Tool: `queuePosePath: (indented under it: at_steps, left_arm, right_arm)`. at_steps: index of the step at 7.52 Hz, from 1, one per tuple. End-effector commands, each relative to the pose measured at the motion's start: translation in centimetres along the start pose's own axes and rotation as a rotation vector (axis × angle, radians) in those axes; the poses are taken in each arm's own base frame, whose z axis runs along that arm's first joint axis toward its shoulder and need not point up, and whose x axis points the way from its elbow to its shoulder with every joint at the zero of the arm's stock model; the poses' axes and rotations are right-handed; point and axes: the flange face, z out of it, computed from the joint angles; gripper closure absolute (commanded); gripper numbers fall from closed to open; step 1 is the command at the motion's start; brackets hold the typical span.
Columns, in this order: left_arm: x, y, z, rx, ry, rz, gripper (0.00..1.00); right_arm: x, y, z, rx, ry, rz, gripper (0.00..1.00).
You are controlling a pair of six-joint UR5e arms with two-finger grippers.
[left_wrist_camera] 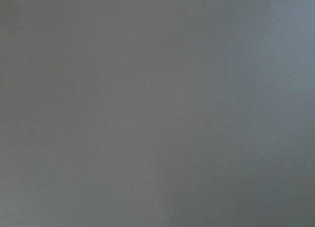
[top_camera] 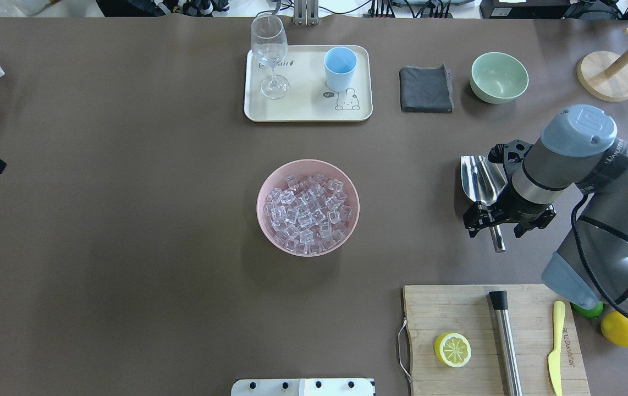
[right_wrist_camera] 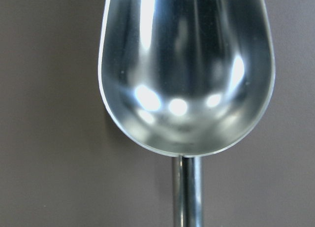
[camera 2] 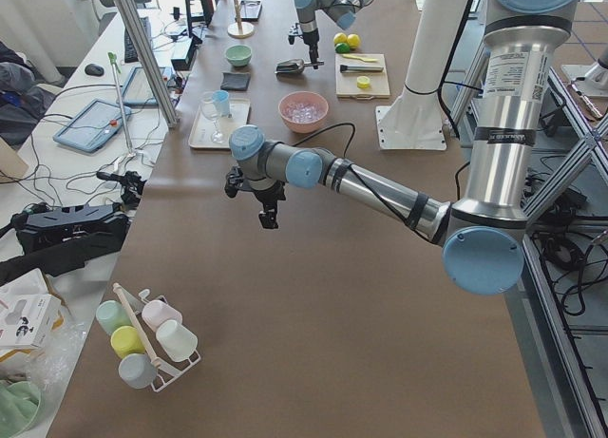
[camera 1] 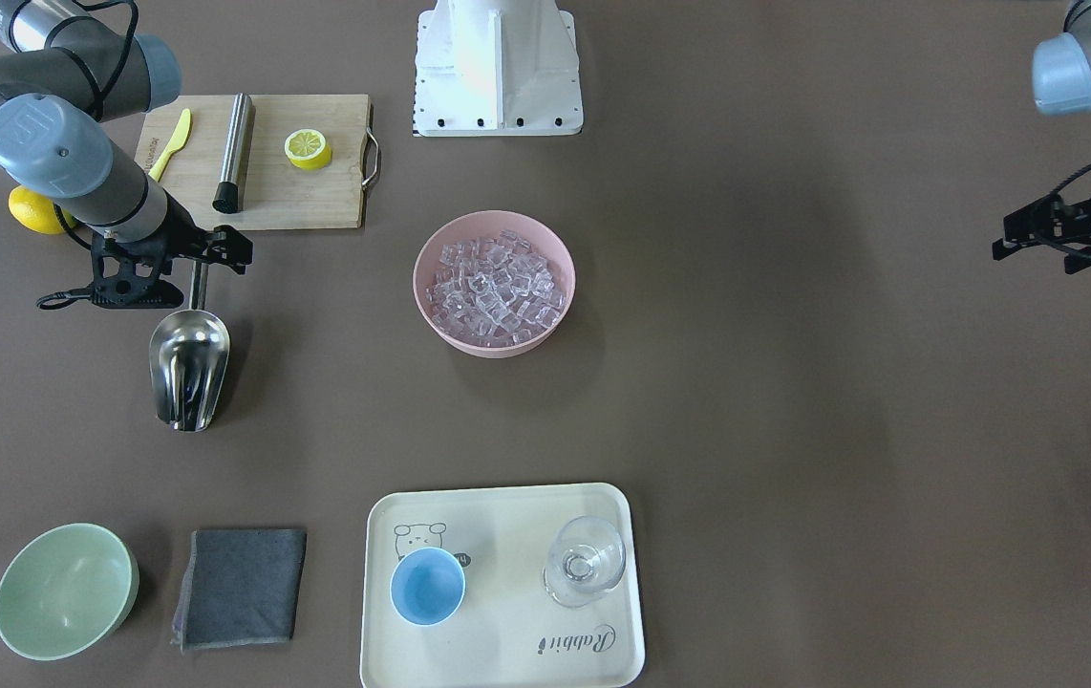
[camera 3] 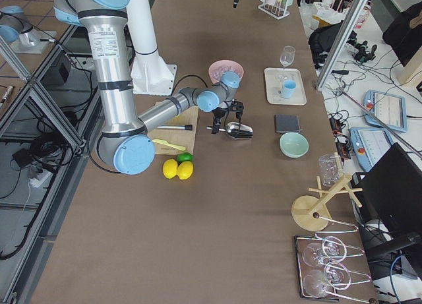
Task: Put ice in cup with scoop
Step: 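Grasp the metal scoop handle with the right gripper while the left arm advances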
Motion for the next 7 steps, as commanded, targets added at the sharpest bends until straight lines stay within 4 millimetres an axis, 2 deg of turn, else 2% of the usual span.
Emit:
queuePosePath:
  at_steps: [1, 2, 3, 4, 5, 6, 7]
  left_arm:
    - [13.3, -0.9, 2.9, -0.046, 0.043, -0.003, 0.03]
    - [18.1, -0.9, 4.3, -0.059, 0.067, 0.006, 0.03]
    - [21.3, -0.3, 6.0, -0.072, 0.097, 0.023, 0.04]
    - [23.7, 0.2, 7.5, -0.059, 0.142, 0.087, 0.07]
    - [24.2, 0.3, 8.0, 0.009, 0.206, 0.194, 0.07]
    - [26.3, 1.1, 8.5, 0.110, 0.245, 0.322, 0.07]
    - [28.4, 2.7, 10.3, 0.227, 0.253, 0.430, 0.07]
  right_arm:
    - [1.1, -0.7, 1.8, -0.008, 0.013, 0.010, 0.00]
    - [1.4, -1.0, 2.3, -0.008, 0.010, 0.010, 0.01]
    - [1.2, -1.0, 2.2, -0.006, 0.007, 0.019, 0.12]
    - [0.9, -1.0, 2.0, -0.004, 0.002, 0.047, 0.24]
    - [0.5, -1.0, 1.7, -0.004, -0.006, 0.066, 0.31]
    - [0.2, -0.8, 1.3, -0.003, -0.016, 0.085, 0.49]
    - [0.7, -0.5, 1.4, -0.008, -0.014, 0.088, 0.87]
